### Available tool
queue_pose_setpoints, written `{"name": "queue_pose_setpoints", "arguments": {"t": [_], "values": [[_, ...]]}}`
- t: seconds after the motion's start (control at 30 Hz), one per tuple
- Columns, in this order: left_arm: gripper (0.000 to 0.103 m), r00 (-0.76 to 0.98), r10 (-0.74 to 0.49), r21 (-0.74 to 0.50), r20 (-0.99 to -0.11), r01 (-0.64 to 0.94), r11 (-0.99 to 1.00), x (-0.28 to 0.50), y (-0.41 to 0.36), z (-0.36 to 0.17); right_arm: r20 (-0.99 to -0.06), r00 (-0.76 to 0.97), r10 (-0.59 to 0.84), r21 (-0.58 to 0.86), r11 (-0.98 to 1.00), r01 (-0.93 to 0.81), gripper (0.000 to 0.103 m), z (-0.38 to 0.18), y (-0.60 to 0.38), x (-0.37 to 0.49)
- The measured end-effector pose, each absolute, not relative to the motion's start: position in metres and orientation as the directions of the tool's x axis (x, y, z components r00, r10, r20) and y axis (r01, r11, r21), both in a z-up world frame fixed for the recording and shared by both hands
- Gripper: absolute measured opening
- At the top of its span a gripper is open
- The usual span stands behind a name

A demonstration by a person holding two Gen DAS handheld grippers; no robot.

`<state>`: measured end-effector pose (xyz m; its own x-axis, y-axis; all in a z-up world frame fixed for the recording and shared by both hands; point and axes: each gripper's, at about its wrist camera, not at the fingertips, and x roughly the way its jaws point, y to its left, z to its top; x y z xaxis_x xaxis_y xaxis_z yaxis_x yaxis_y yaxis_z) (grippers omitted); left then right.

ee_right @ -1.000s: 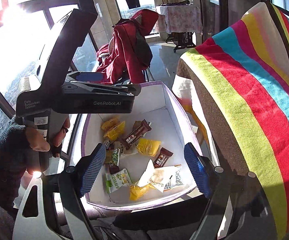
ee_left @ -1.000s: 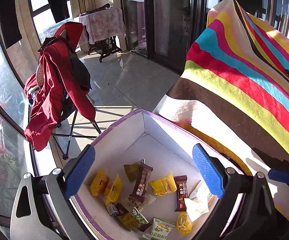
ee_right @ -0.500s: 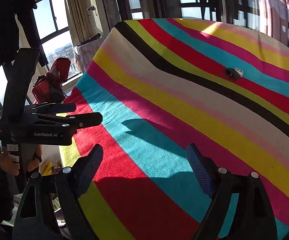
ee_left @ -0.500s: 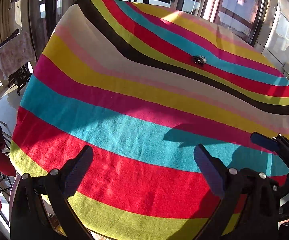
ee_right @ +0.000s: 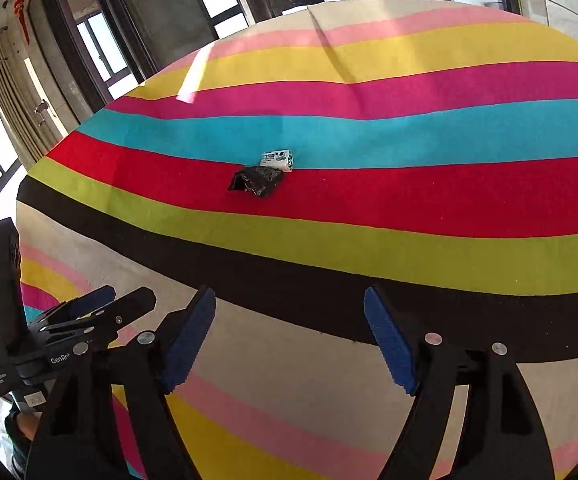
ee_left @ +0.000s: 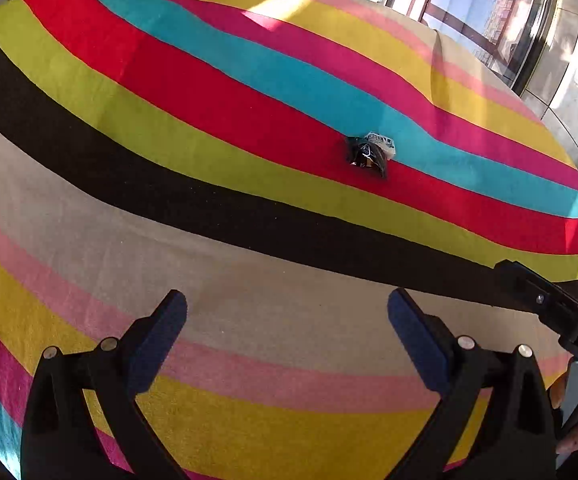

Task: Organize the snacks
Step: 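Return both tools over the last snacks on the table, then grasp the dark wrapper packet with the left tool and lift it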

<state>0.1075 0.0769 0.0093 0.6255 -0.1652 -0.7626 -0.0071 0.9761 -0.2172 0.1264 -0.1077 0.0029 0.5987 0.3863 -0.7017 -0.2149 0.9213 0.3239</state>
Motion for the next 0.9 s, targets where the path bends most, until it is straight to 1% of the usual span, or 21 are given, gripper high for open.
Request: {"name": "queue_pose_setpoints", "arguments": {"t": [0.13,0.2,0.4,0.5,0.57,0.6,0.63,0.67,0.73,0.83,0.9], "values": [[0.100,0.649,-0.209,-0.281,-0.731,-0.007,0.960,0.103,0.087,0.009,-0.707,0.599,0.377,0.335,0.924,-0.186,0.063,0.007,-0.086,0.177],[0.101,0.650,-0.204,-0.276,-0.732,-0.009,0.961,0.103,0.087,0.008,-0.712,0.603,0.360,0.323,0.930,-0.173,0.062,0.009,-0.073,0.201],[0.101,0.642,-0.191,-0.251,-0.743,-0.003,0.968,0.105,0.080,0.009,-0.753,0.585,0.302,0.280,0.951,-0.130,0.061,0.006,-0.039,0.253],[0.101,0.641,-0.190,-0.250,-0.743,-0.003,0.968,0.107,0.079,0.009,-0.787,0.566,0.244,0.222,0.969,-0.109,0.061,0.001,-0.020,0.270],[0.101,0.642,-0.194,-0.255,-0.742,-0.002,0.967,0.107,0.079,0.008,-0.820,0.550,0.160,0.124,0.987,-0.103,0.058,-0.005,-0.005,0.277],[0.101,0.643,-0.199,-0.261,-0.739,-0.002,0.965,0.107,0.080,0.009,-0.825,0.548,0.140,0.098,0.990,-0.105,0.052,-0.007,0.000,0.278],[0.101,0.645,-0.204,-0.268,-0.736,-0.002,0.963,0.105,0.083,0.009,-0.829,0.544,0.132,0.081,0.990,-0.115,0.037,-0.009,0.003,0.277],[0.101,0.648,-0.211,-0.278,-0.732,-0.001,0.961,0.103,0.085,0.009,-0.827,0.546,0.132,0.071,0.989,-0.130,0.033,-0.008,0.003,0.274],[0.101,0.653,-0.226,-0.298,-0.723,0.000,0.954,0.102,0.088,0.008,-0.783,0.601,0.160,0.107,0.986,-0.124,0.033,0.005,-0.013,0.256],[0.101,0.655,-0.234,-0.310,-0.718,0.001,0.951,0.101,0.089,0.008,-0.719,0.648,0.251,0.203,0.968,-0.149,0.033,0.025,-0.051,0.213],[0.101,0.652,-0.225,-0.297,-0.724,0.000,0.955,0.102,0.088,0.008,-0.696,0.662,0.277,0.212,0.961,-0.178,0.033,0.031,-0.076,0.180]]}}
